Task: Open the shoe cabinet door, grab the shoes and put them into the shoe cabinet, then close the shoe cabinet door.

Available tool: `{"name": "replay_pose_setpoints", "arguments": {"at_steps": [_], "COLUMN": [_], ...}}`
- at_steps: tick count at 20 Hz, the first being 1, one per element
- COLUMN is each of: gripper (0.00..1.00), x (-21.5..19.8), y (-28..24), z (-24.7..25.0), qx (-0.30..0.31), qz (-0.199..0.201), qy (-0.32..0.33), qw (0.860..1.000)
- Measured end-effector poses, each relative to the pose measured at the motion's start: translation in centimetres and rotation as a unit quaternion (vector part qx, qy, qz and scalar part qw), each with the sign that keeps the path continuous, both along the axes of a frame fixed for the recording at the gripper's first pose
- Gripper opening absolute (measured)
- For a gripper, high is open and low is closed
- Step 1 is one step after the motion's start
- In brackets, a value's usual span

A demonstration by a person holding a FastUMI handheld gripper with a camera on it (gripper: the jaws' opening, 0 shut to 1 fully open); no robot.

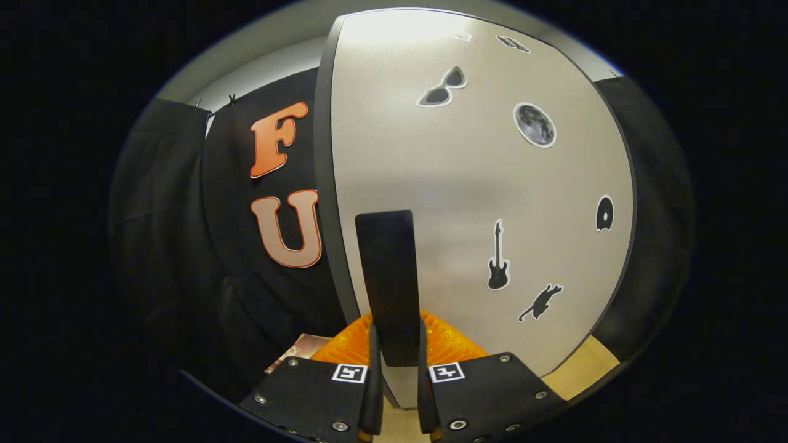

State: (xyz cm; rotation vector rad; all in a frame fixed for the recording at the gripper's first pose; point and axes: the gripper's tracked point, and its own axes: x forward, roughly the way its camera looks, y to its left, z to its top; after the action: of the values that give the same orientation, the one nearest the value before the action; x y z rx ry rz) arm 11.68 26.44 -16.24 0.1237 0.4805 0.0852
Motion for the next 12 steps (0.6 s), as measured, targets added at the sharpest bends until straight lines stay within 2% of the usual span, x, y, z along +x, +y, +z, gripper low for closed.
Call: {"name": "replay_pose_setpoints", "arguments": {"at_steps": [4, 12], "gripper": [0.17, 0.17], "x": [-1.3, -5.7], "y": [-0.4, -1.9], "z": [0.5, 2.1], "qx": [0.005, 0.023], "qz": [0.019, 0.073], "qy": [-0.006, -0.002], "qw": [1.000, 0.997]}}
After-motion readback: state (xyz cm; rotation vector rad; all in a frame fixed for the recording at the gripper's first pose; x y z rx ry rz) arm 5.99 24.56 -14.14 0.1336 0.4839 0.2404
